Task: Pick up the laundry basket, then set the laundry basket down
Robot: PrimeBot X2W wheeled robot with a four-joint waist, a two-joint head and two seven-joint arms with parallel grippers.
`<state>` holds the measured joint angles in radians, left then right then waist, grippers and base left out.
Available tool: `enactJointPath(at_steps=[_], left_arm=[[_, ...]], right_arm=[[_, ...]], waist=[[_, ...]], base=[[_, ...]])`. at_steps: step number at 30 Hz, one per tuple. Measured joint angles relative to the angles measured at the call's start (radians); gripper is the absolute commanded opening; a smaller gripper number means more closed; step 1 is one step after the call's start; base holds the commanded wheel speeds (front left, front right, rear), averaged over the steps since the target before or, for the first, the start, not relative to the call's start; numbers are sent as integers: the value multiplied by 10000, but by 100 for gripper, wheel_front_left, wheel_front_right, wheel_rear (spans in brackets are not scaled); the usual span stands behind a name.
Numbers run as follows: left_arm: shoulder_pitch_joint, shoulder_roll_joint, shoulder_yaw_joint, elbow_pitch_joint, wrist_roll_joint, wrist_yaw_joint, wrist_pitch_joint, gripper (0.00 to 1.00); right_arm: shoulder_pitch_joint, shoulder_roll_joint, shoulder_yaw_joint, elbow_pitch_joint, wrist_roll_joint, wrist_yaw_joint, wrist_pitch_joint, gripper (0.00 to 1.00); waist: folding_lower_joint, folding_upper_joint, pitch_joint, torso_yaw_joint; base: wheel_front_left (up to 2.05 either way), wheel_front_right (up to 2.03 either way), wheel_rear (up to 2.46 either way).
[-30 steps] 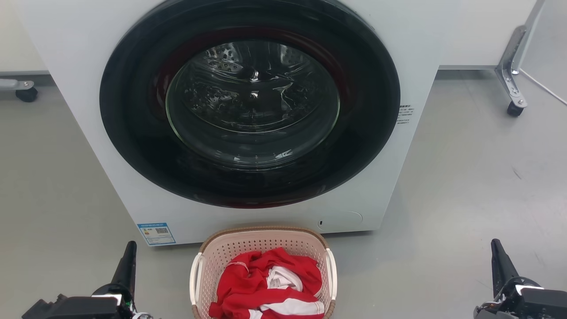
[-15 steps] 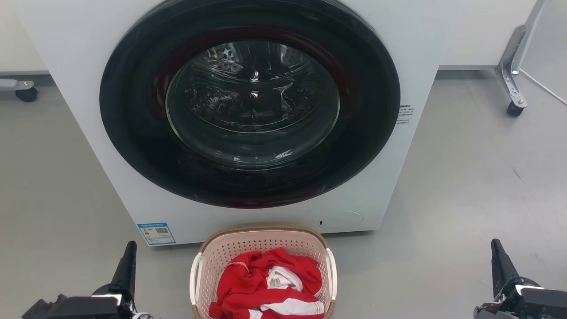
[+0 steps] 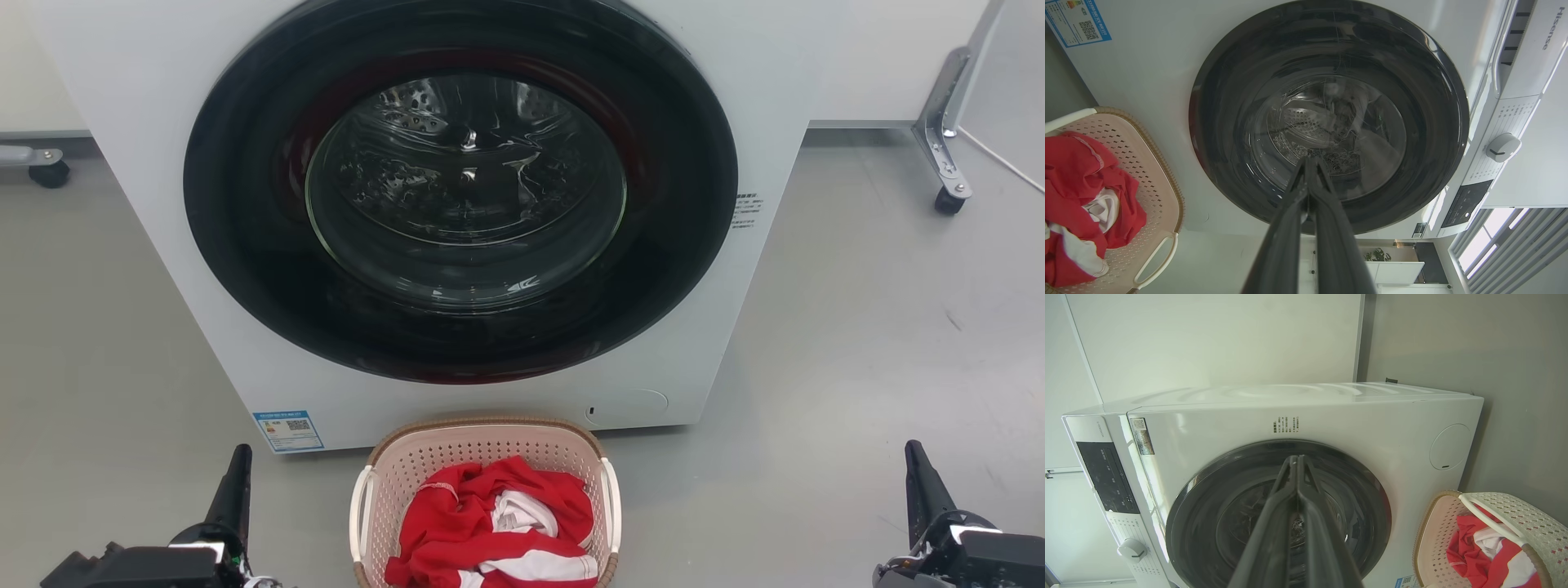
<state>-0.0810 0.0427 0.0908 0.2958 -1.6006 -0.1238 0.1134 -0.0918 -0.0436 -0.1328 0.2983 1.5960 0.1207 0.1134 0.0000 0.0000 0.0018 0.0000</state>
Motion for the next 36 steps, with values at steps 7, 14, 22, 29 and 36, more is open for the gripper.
enactJointPath(at_steps=[7,14,22,29,36], left_arm=[[0,0,0,0,0,0,0,0],[0,0,0,0,0,0,0,0],[0,0,0,-2,0,0,0,0],[0,0,0,-2,0,0,0,0],[0,0,0,-4,0,0,0,0]], right_arm=[[0,0,0,0,0,0,0,0],[0,0,0,0,0,0,0,0],[0,0,0,-2,0,0,0,0],[0,0,2,-2,8,0,0,0],[0,0,2,-4,10,0,0,0]], waist=[[0,0,0,0],[0,0,1,0],[0,0,1,0],[0,0,1,0],[0,0,1,0]], base=[[0,0,0],[0,0,0],[0,0,0],[0,0,0],[0,0,0]])
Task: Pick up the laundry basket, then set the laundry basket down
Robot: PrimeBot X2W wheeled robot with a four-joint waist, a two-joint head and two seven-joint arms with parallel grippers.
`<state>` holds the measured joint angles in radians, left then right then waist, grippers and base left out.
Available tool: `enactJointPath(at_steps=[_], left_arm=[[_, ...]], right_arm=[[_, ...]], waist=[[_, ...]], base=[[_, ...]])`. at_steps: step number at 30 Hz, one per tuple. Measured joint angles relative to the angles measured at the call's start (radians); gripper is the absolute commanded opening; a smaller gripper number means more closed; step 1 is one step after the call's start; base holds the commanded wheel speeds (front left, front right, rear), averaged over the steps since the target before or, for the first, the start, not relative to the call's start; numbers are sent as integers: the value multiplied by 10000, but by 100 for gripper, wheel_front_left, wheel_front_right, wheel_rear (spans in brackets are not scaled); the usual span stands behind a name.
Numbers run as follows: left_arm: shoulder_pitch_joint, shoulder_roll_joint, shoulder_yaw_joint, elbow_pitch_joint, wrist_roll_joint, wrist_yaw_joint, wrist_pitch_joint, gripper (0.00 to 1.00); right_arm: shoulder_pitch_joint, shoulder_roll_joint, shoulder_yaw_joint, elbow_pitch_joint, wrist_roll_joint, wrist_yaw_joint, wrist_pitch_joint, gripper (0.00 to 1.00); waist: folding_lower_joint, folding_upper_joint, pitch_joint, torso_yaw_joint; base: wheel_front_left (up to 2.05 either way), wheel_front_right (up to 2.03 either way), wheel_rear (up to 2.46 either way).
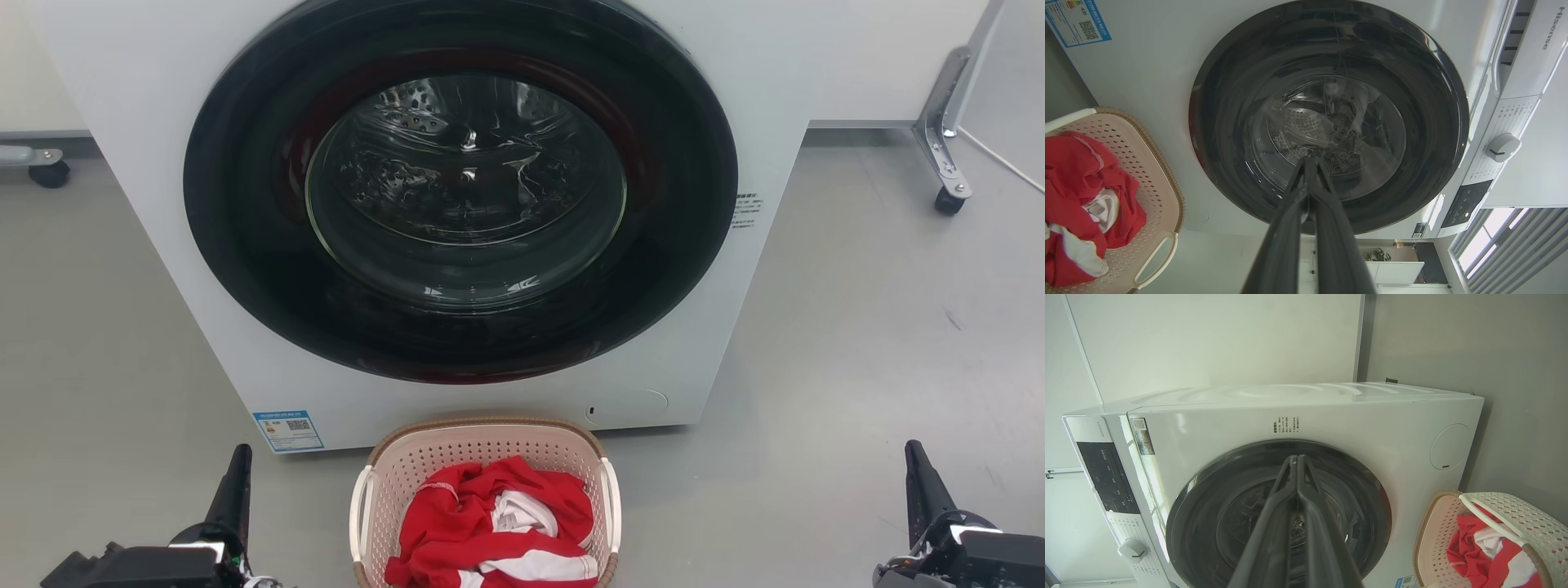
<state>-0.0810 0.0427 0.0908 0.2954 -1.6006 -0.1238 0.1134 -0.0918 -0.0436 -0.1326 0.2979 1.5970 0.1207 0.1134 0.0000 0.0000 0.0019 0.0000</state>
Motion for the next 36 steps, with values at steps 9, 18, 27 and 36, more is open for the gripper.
enactJointPath(at_steps=[9,18,27,36], left_arm=[[0,0,0,0,0,0,0,0],[0,0,0,-2,0,0,0,0],[0,0,0,-2,0,0,0,0],[0,0,0,-2,0,0,0,0]], right_arm=[[0,0,0,0,0,0,0,0],[0,0,0,-2,0,0,0,0],[0,0,0,-2,0,0,0,0],[0,0,0,-2,0,0,0,0]], waist=[[0,0,0,0],[0,0,0,0],[0,0,0,0],[0,0,0,0]], base=[[0,0,0],[0,0,0],[0,0,0],[0,0,0]])
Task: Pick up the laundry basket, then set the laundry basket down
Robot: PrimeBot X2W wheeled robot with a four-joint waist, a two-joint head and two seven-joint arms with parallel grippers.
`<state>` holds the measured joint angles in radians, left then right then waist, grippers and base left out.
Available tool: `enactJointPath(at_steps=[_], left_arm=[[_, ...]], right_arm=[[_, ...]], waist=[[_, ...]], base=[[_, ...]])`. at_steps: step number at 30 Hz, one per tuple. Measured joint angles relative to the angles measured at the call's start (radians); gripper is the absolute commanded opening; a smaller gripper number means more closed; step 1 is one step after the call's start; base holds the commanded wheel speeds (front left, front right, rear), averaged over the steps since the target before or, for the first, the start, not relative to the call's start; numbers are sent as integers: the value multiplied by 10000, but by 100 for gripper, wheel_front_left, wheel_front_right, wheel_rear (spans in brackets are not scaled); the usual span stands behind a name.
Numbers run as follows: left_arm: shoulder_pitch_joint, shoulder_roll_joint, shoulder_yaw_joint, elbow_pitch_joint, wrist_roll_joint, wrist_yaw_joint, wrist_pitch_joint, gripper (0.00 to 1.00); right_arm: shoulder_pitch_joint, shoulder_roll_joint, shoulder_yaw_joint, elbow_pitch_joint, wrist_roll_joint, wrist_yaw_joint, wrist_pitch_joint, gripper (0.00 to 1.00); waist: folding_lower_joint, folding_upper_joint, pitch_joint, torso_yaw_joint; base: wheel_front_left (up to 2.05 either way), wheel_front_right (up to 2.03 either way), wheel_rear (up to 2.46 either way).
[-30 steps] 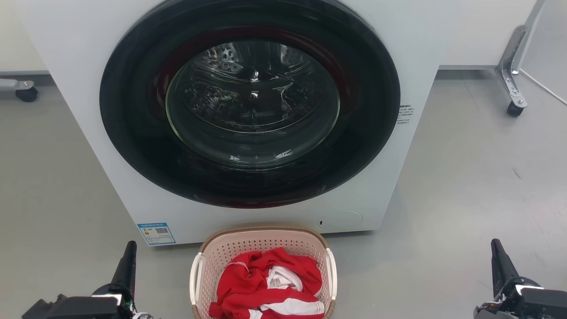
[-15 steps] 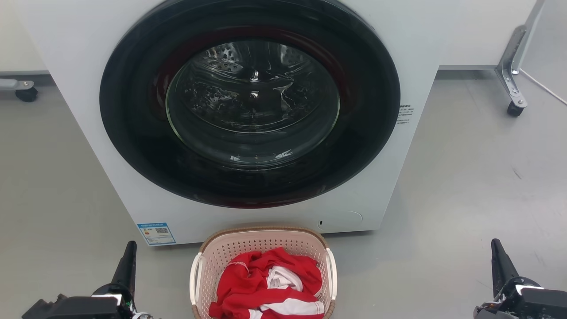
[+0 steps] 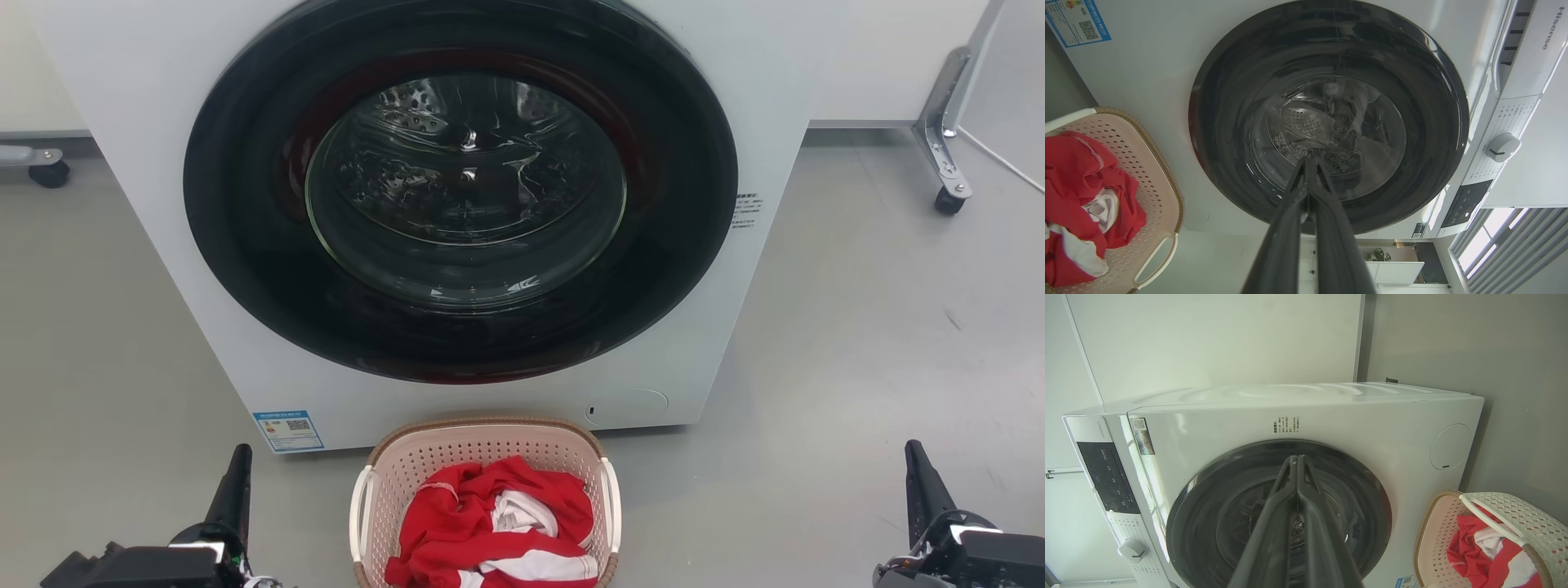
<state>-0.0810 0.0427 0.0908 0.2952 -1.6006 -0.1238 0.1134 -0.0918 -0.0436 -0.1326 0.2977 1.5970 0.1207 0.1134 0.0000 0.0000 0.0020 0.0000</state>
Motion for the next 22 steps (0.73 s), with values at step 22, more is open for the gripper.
enactJointPath(at_steps=[22], left_arm=[[0,0,0,-2,0,0,0,0]], right_arm=[[0,0,0,-2,0,0,0,0]], waist=[[0,0,0,0]], base=[[0,0,0]])
